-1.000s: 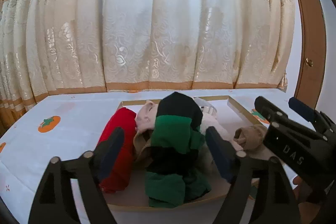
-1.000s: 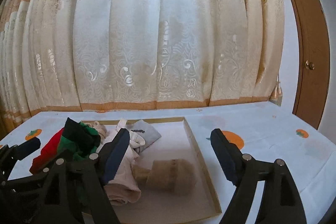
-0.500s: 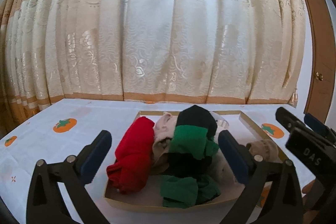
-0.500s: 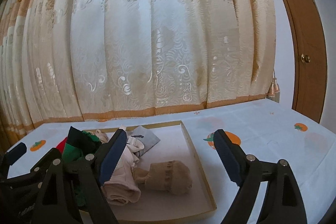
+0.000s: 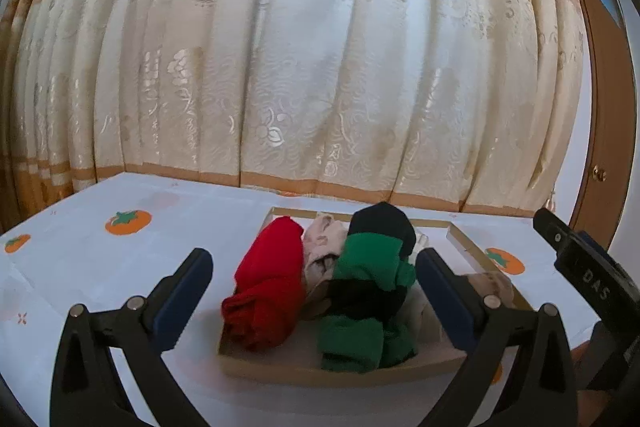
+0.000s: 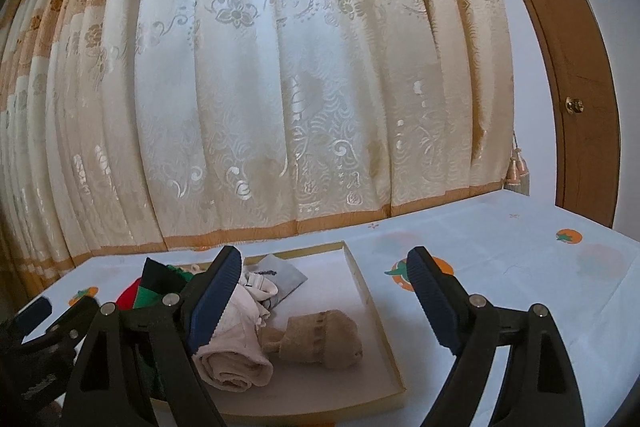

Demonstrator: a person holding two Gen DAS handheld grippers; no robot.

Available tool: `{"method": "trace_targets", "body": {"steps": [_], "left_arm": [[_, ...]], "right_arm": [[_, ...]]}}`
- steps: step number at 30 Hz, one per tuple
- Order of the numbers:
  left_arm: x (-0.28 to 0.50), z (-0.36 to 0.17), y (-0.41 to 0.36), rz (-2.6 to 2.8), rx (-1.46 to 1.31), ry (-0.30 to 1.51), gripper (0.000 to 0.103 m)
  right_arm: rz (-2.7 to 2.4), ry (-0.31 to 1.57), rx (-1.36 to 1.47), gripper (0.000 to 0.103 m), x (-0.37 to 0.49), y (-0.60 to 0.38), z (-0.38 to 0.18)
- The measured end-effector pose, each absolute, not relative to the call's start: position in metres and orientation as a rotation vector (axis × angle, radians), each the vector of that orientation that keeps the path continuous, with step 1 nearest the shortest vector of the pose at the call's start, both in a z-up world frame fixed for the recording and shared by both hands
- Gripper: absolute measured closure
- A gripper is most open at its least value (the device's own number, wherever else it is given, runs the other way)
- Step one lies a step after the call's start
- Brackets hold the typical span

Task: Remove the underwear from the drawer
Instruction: 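Move both tools back down toward the open drawer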

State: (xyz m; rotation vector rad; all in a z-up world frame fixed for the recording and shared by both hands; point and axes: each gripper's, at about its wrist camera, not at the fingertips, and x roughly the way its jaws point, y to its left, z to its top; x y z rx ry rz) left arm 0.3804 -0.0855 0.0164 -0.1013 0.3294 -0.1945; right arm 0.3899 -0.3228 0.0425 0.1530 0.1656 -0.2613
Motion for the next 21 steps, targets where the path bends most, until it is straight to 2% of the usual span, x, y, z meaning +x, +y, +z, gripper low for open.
{"method": "trace_targets", "body": {"steps": [5,13,21], "left_arm": [[0.362,0.026,-0.085,-0.222,-0.042,0.321,0.000],[0.329,0.037,-0.065,-0.304,-0.009,0.394,0.000],[0.284,0.040,-0.049,-0.376,0.028,0.450,0.000]], "right_arm": [[-0.266,0.139,0.161,0.016,0.384,-0.324,0.044],[-0.167,0.137,0.344,0.016,0.330,-0.329,0.045],[-0.091,0.167,0.285,0.016,0.265,-0.306,0.057]]}}
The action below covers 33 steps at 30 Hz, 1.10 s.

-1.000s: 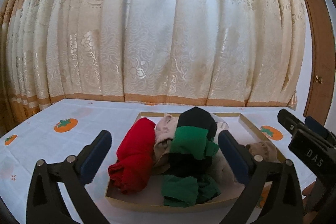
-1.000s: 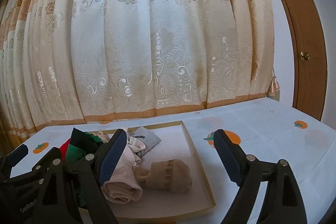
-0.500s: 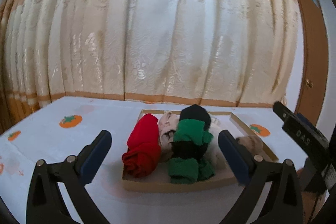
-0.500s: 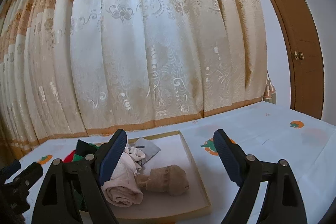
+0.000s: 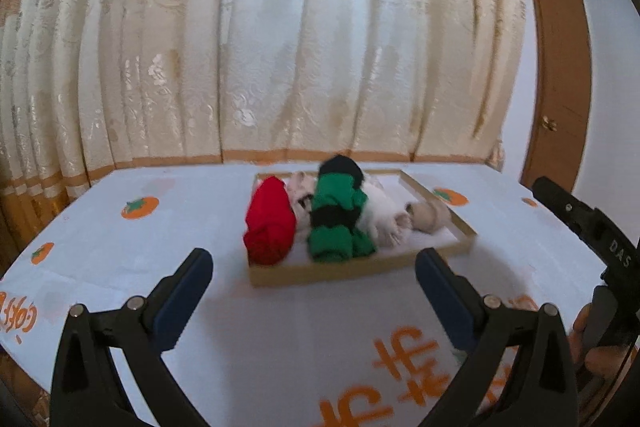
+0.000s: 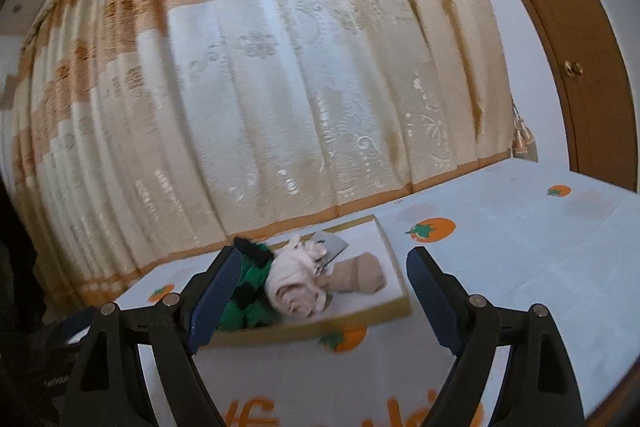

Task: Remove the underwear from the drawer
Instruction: 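Move both tools back down toward the open drawer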

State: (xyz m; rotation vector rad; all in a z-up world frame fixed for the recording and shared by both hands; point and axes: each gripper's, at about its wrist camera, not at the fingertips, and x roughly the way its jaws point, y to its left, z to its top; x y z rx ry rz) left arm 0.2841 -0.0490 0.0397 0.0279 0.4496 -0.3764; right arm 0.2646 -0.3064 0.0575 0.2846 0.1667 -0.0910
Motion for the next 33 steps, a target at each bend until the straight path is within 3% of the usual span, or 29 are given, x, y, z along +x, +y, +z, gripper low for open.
{"method": "trace_targets", "body": {"steps": [13,21,33], "left_arm": [[0.216,0.016,-0.031,-0.444,0.138,0.599,0.000],[0.180,-0.036,-0.018,-0.464,0.215,0.772,0.000],[0.175,-0.097,-0.022,-0.437,0.095,1.045,0.002]], "right_arm": [[0.001,0.342,0.244,0.016,0.189,-0.281,0.030],[-0.009,0.423,0.161,0.016,0.154,-0.274,0.001],[0.045,0.612,0.139,0.016,0.134,-0.281,-0.037]]}}
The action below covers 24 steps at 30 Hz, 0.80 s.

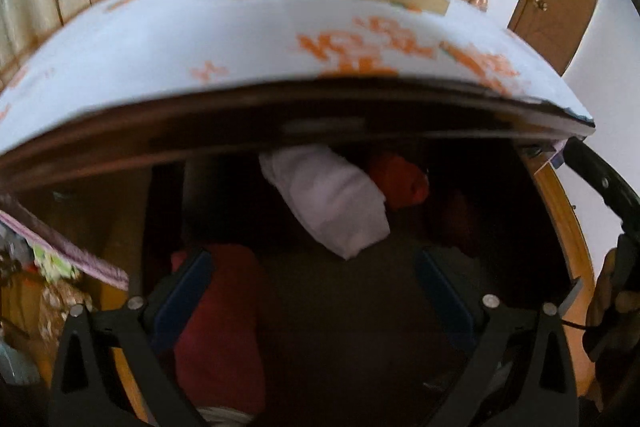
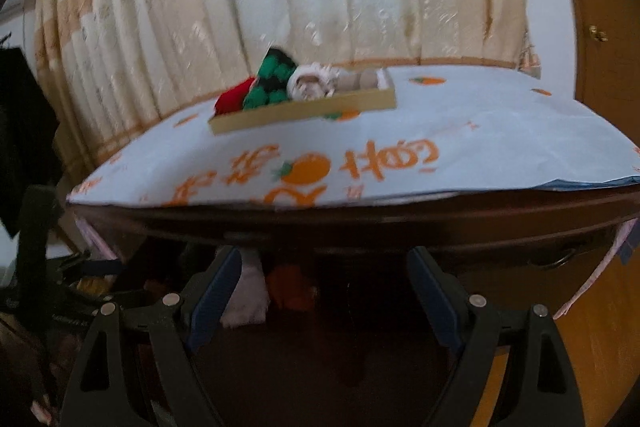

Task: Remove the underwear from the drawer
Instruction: 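Move both tools back down toward the open drawer, then reach both tools into the drawer toward the white underwear and red socks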

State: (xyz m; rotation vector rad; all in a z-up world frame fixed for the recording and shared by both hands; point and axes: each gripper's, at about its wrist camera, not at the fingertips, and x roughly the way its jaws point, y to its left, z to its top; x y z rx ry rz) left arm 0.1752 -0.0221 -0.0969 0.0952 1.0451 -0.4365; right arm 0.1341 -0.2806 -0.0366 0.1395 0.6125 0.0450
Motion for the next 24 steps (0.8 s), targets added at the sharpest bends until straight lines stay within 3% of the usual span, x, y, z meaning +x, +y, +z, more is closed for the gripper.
{"method": "trace_targets", "body": {"steps": [8,10,13,24], "left_arm": [[0.190,-0.125,-0.030,-0.364,-0.022,1.211,0.002],[0.195,-0.132,-0.029,-0.324,-0.084,1.238,0.003],[0.201,-0.139,-0.027,-0.272,-0.170,1.267,0.006],[0.205,-0.159,-0.037,-0.113,-0.289,1.290,0.007]], "right_arm": [[0.238,0.905,-0.037,0.017,0.162,-0.260,-0.071],[0.278,0.964,-0.107,0.035,0.171,-0.254,-0.081],[0.309,1.075,-0.147,0.049,0.189,-0.255,-0.098],[0.384,1.234,-0.360,0.049,0.219,-0.246,-0.139]]}}
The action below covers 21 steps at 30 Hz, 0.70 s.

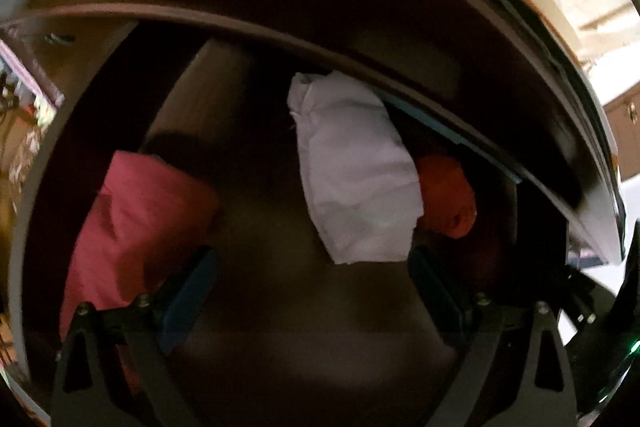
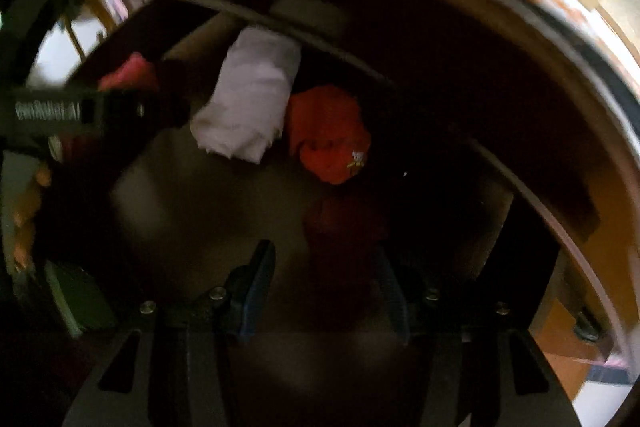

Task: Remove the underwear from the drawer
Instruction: 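Reach both tools into the drawer toward the white underwear and red socks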

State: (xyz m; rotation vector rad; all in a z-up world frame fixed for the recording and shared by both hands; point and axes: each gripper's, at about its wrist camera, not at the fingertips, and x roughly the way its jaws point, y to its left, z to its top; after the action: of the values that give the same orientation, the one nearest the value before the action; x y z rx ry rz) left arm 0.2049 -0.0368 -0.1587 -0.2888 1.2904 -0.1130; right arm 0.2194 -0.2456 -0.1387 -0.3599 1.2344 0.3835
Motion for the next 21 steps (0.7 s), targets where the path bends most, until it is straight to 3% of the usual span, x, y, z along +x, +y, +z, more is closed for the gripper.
{"method": "trace_targets", "body": {"steps": [11,17,21], "left_arm": [[0.211,-0.188,-0.049,-0.053,-0.475,1.352,0.011],[0.211,-0.198,-0.047,-0.020,-0.567,1.350,0.026],[0.211,-0.200,-0.048,-0.029,-0.588,1.348,0.042]], "right_arm": [[0.375,1.288,-0.407,0.049,0.228,-0.247,-0.160],[0.381,1.305,-0.411,0.049,0.228,-0.251,-0.164],[0.379,1.316,-0.415,0.057,0.235,-0.245,-0.166]]}}
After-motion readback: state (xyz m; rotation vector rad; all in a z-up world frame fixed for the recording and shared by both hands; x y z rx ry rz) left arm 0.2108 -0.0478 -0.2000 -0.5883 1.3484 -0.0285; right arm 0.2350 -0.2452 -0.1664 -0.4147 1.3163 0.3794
